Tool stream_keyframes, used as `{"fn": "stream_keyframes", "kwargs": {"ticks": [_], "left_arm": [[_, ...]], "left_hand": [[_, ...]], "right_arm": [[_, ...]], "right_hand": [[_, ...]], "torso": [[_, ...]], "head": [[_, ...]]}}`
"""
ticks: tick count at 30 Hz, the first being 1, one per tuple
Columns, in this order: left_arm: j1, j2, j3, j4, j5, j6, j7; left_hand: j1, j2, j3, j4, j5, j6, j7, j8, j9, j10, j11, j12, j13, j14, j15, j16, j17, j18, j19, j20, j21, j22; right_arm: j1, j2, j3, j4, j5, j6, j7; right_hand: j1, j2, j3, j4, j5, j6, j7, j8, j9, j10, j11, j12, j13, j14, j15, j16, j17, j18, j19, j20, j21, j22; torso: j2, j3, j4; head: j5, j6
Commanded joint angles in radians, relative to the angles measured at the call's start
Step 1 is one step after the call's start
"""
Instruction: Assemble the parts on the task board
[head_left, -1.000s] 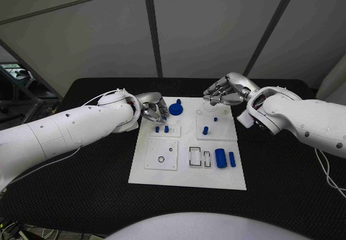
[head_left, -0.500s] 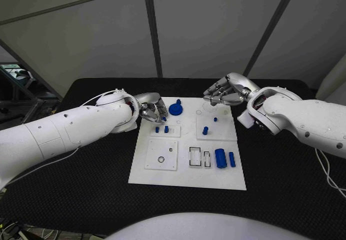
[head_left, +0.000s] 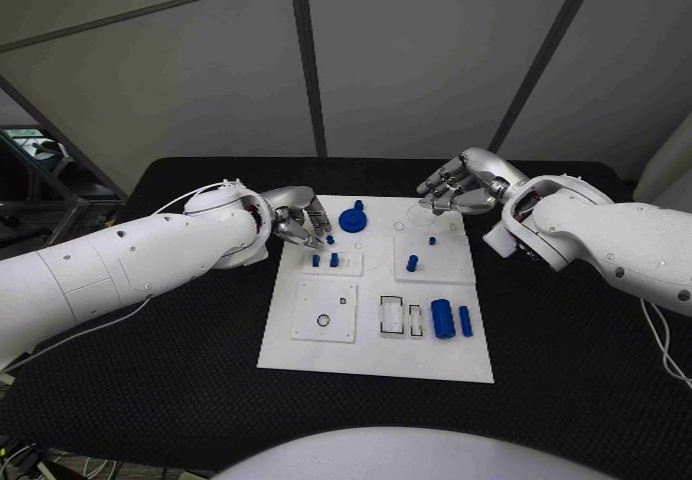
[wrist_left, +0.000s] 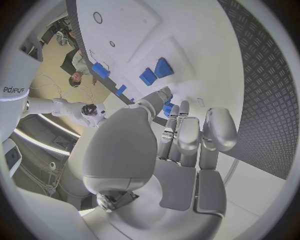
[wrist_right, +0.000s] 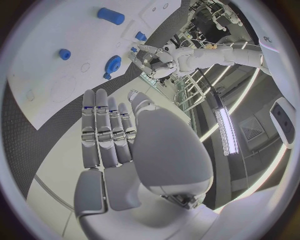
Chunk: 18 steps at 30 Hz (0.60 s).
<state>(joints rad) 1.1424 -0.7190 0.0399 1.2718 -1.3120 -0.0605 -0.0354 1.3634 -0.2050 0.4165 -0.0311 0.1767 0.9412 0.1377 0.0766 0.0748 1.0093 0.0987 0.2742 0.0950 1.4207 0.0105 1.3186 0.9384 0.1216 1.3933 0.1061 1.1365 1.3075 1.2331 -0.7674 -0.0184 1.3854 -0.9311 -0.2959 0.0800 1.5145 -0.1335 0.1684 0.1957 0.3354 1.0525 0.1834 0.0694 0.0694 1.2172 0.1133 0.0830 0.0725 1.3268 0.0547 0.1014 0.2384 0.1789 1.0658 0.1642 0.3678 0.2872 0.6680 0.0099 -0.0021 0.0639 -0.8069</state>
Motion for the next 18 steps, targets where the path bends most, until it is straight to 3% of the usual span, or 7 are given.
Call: {"fn": "stream_keyframes", "kwargs": {"ticks": [1,5,8,10,13,15,18], "left_arm": [[0.001,-0.016,0.004,0.009,0.031,-0.042,0.016],[0.001,-0.042,0.012,0.015,0.112,-0.087,0.046],[0.001,-0.065,0.017,0.019,0.252,-0.136,0.094],[0.001,-0.081,0.018,0.022,0.377,-0.159,0.139],[0.002,-0.102,0.019,0.035,0.585,-0.171,0.213],[0.002,-0.114,0.019,0.050,0.761,-0.168,0.269],[0.002,-0.126,0.019,0.070,0.957,-0.163,0.335]], "left_hand": [[0.003,0.001,-0.011,0.001,0.000,-0.011,0.003,-0.004,-0.003,-0.018,0.002,-0.001,0.000,-0.005,0.006,-0.011,-0.018,-0.023,-0.010,0.008,-0.020,0.000],[0.002,0.008,-0.026,0.006,0.000,-0.008,0.013,-0.001,-0.004,-0.039,0.006,0.002,0.000,-0.024,0.009,-0.037,-0.070,-0.012,-0.032,0.011,-0.073,-0.030],[0.005,0.023,-0.028,0.012,0.001,0.014,0.028,0.012,-0.001,-0.044,0.010,0.012,0.001,-0.063,0.013,-0.088,-0.167,0.004,-0.073,0.014,-0.163,-0.080],[0.015,0.034,-0.017,0.012,0.002,0.031,0.036,0.022,-0.002,-0.049,0.018,0.023,0.000,-0.127,0.019,-0.162,-0.297,0.021,-0.131,0.020,-0.272,-0.140],[0.020,0.047,-0.001,0.014,0.003,0.039,0.039,0.028,-0.003,-0.041,0.018,0.037,0.001,-0.176,0.019,-0.220,-0.405,0.039,-0.178,0.020,-0.363,-0.191],[0.020,0.051,0.007,0.016,0.003,0.034,0.040,0.027,-0.005,-0.040,0.018,0.044,0.000,-0.204,0.020,-0.251,-0.456,0.049,-0.212,0.021,-0.424,-0.225],[0.023,0.055,0.014,0.015,0.003,0.029,0.039,0.025,-0.007,-0.029,0.015,0.063,0.003,-0.225,0.017,-0.271,-0.477,0.059,-0.248,0.021,-0.487,-0.261]], "right_arm": [[0.001,-0.004,0.000,-0.004,-0.158,-0.008,-0.020],[0.001,-0.009,0.000,-0.003,-0.304,0.003,-0.047],[0.001,-0.014,0.000,0.006,-0.428,0.027,-0.078],[0.000,-0.018,0.000,0.017,-0.498,0.045,-0.101],[-0.002,-0.023,0.000,0.032,-0.583,0.071,-0.132],[-0.004,-0.026,0.000,0.042,-0.628,0.088,-0.153],[-0.007,-0.027,0.000,0.053,-0.673,0.104,-0.176]], "right_hand": [[0.017,0.000,0.007,-0.026,-0.015,0.015,-0.010,0.008,0.001,0.021,-0.013,0.009,0.004,0.075,-0.024,0.044,0.027,0.005,0.052,-0.026,0.053,0.032],[0.022,-0.002,0.012,-0.047,-0.021,0.036,-0.024,0.012,0.002,0.040,-0.030,0.014,0.005,0.163,-0.051,0.107,0.074,0.004,0.102,-0.055,0.130,0.082],[0.010,-0.006,0.026,-0.056,-0.022,0.051,-0.035,0.008,-0.001,0.053,-0.037,0.009,0.003,0.183,-0.066,0.201,0.146,0.000,0.117,-0.074,0.214,0.144],[0.000,-0.013,0.041,-0.059,-0.023,0.055,-0.036,0.002,-0.002,0.055,-0.045,0.002,0.002,0.178,-0.070,0.284,0.207,0.000,0.108,-0.080,0.272,0.191],[-0.014,-0.021,0.058,-0.056,-0.025,0.057,-0.039,-0.001,-0.002,0.043,-0.043,-0.009,-0.001,0.177,-0.068,0.350,0.257,0.000,0.101,-0.081,0.337,0.249],[-0.021,-0.026,0.068,-0.053,-0.028,0.055,-0.040,-0.002,-0.002,0.031,-0.044,-0.014,-0.003,0.179,-0.070,0.393,0.285,-0.011,0.120,-0.079,0.415,0.331],[-0.033,-0.033,0.072,-0.047,-0.034,0.052,-0.040,-0.003,-0.002,0.011,-0.040,-0.019,-0.005,0.180,-0.068,0.427,0.308,-0.021,0.138,-0.077,0.482,0.404]], "torso": [[-0.002,0.0007,-0.0003],[-0.002,0.0015,-0.0011],[0.000,0.0015,-0.0027],[0.001,0.0017,-0.0036],[0.001,0.0021,-0.0052],[0.002,0.0008,-0.0032],[0.001,-0.0010,0.0001]], "head": [[0.000,0.004],[-0.006,0.009],[-0.027,0.019],[-0.045,0.026],[-0.069,0.034],[-0.082,0.037],[-0.098,0.040]]}}
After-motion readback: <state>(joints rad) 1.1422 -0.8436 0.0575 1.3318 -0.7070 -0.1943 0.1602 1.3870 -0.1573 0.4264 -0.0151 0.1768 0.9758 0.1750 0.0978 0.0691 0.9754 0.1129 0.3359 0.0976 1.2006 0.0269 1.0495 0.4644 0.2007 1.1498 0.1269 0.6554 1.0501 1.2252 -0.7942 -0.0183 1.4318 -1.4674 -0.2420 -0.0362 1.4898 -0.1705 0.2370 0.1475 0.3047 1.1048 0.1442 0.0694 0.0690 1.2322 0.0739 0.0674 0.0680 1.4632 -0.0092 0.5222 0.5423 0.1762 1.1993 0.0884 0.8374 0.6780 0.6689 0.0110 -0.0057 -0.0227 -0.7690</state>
